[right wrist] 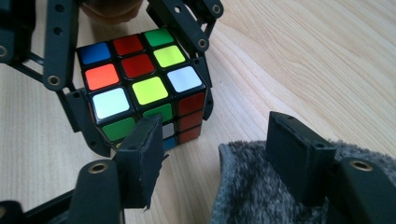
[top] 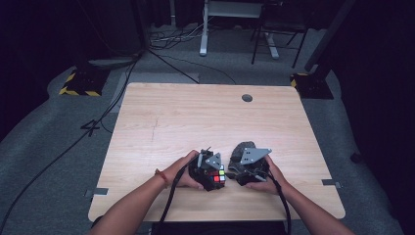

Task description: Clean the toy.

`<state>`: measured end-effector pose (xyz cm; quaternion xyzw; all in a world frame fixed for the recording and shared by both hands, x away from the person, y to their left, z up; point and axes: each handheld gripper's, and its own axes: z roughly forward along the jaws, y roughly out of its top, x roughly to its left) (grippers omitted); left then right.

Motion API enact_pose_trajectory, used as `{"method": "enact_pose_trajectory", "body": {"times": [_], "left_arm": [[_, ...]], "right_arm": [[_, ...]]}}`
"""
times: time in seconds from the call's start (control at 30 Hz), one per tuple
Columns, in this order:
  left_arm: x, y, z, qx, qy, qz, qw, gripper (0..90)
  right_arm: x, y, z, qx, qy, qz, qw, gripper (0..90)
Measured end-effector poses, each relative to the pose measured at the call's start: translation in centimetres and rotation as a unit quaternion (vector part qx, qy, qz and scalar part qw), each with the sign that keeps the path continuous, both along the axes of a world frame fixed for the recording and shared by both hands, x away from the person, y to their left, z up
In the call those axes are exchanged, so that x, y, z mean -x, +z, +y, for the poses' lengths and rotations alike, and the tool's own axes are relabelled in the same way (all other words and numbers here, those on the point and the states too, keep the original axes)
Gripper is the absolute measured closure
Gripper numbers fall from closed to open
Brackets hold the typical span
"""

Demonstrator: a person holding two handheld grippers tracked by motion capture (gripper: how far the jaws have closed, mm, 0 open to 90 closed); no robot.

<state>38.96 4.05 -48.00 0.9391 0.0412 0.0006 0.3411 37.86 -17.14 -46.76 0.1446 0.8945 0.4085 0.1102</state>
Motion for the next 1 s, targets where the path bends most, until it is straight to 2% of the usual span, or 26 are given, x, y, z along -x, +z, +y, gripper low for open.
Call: {"method": "enact_pose_trajectory", "body": {"times": [0.1,0.13,0.2,0.23,0.3,0.33,0.4,0.47,0.53,0.6,0.63,0.7,0.77,0.93,1.0], "left_arm": [[0.0,0.1,-0.1,-0.005,0.000,-0.005,1.0000,33.2],[0.0,0.1,-0.3,-0.002,0.000,-0.013,0.9999,33.3],[0.1,0.1,-0.7,-0.001,-0.007,-0.017,0.9998,33.4],[0.2,0.2,-1.0,0.003,-0.004,-0.020,0.9998,33.4],[0.0,0.4,-1.3,0.023,-0.001,-0.014,0.9996,33.4],[0.0,0.6,-1.5,0.034,0.002,-0.021,0.9992,33.4],[-0.2,0.8,-1.7,0.058,0.003,-0.018,0.9981,33.3],[-0.4,0.8,-1.9,0.074,0.006,-0.009,0.9972,33.3],[-0.4,0.7,-2.1,0.072,0.001,-0.009,0.9974,33.3],[-0.3,0.4,-2.4,0.056,-0.004,-0.012,0.9983,33.3],[-0.3,0.3,-2.5,0.053,-0.003,-0.013,0.9985,33.2],[-0.4,0.1,-2.5,0.052,-0.004,-0.005,0.9986,33.2],[-0.3,-0.1,-2.6,0.044,-0.005,-0.011,0.9990,33.1],[-0.4,-0.3,-2.7,0.034,-0.006,-0.003,0.9994,32.5],[-0.4,-0.1,-2.5,0.030,-0.002,-0.004,0.9995,29.7]], "right_arm": [[0.3,0.4,0.2,-0.005,0.003,-0.006,1.0000,37.6],[0.3,0.5,0.1,-0.007,0.004,-0.008,0.9999,37.5],[0.3,0.8,-0.1,-0.019,0.004,-0.002,0.9998,37.8],[0.3,1.0,-0.3,-0.016,0.002,-0.007,0.9999,37.8],[0.4,1.4,-0.8,-0.018,-0.001,-0.010,0.9998,38.2],[0.4,1.6,-1.2,-0.021,-0.005,-0.009,0.9997,38.3],[0.4,2.1,-1.9,-0.024,-0.008,-0.013,0.9996,39.4],[0.2,2.3,-2.6,-0.016,-0.013,-0.014,0.9997,40.1],[0.1,1.9,-2.8,-0.001,-0.015,-0.008,0.9999,40.5],[0.0,1.3,-2.6,0.023,-0.013,-0.006,0.9996,40.6],[0.0,1.1,-2.6,0.026,-0.010,-0.004,0.9996,40.8],[-0.1,0.8,-2.6,0.028,-0.009,0.001,0.9996,40.2],[-0.2,0.7,-2.7,0.024,-0.008,0.007,0.9997,39.7],[-0.2,0.4,-2.6,0.027,-0.009,0.009,0.9996,39.9],[-0.2,0.3,-2.5,0.028,-0.006,0.011,0.9995,39.9]]}}
